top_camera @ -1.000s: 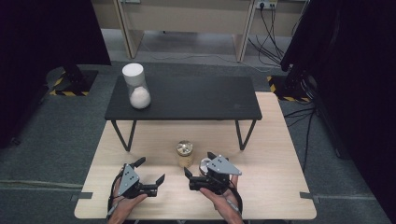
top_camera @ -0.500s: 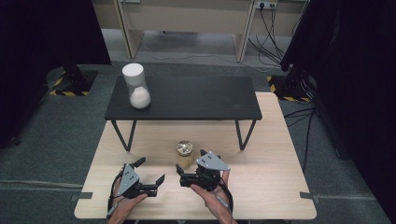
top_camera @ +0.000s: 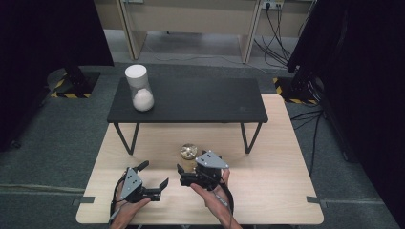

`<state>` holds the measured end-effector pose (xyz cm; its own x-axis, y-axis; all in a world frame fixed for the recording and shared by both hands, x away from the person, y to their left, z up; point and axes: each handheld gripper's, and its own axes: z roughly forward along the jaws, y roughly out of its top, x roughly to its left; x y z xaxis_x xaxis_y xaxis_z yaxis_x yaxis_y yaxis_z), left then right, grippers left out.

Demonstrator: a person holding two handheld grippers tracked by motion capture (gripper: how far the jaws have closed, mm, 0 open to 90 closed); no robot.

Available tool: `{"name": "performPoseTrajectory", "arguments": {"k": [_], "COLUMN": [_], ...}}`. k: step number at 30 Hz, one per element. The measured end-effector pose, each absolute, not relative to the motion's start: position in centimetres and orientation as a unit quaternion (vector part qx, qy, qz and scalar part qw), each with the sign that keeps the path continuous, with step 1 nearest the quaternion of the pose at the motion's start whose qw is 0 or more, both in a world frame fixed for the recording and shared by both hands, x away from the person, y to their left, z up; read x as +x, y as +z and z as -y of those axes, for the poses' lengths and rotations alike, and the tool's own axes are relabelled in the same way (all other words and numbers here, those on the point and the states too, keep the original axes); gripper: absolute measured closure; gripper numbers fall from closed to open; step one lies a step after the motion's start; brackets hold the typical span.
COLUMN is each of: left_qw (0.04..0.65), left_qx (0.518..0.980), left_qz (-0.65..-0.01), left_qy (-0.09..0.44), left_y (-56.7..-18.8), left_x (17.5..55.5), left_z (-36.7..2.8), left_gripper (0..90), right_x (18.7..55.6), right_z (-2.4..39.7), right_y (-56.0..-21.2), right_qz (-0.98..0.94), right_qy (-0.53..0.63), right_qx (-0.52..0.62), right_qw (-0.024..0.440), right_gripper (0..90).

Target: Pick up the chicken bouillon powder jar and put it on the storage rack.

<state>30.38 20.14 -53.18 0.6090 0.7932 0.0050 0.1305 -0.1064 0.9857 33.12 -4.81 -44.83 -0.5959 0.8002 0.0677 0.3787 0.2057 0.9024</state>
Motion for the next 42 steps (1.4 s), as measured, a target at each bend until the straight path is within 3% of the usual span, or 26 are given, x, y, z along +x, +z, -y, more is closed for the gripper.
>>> {"name": "performPoseTrajectory", "arguments": {"k": [11,42], "left_qw": [0.578,0.579], "left_qx": [0.686,0.686], "left_qz": [-0.336,-0.337], "left_qy": [0.286,0.284], "left_y": [-53.2,-53.2], "left_x": [30.4,30.3], "left_z": [-20.1,-20.1], "left_gripper": [1.0,1.0], "right_x": [34.1,37.5], "right_z": [3.6,1.2], "right_y": [-44.7,-45.1], "right_qz": [-0.746,-0.751], "right_qy": [0.467,0.402], "right_qx": [0.416,0.476], "right_qw": [0.229,0.217], "right_gripper": [6.6,9.7]}}
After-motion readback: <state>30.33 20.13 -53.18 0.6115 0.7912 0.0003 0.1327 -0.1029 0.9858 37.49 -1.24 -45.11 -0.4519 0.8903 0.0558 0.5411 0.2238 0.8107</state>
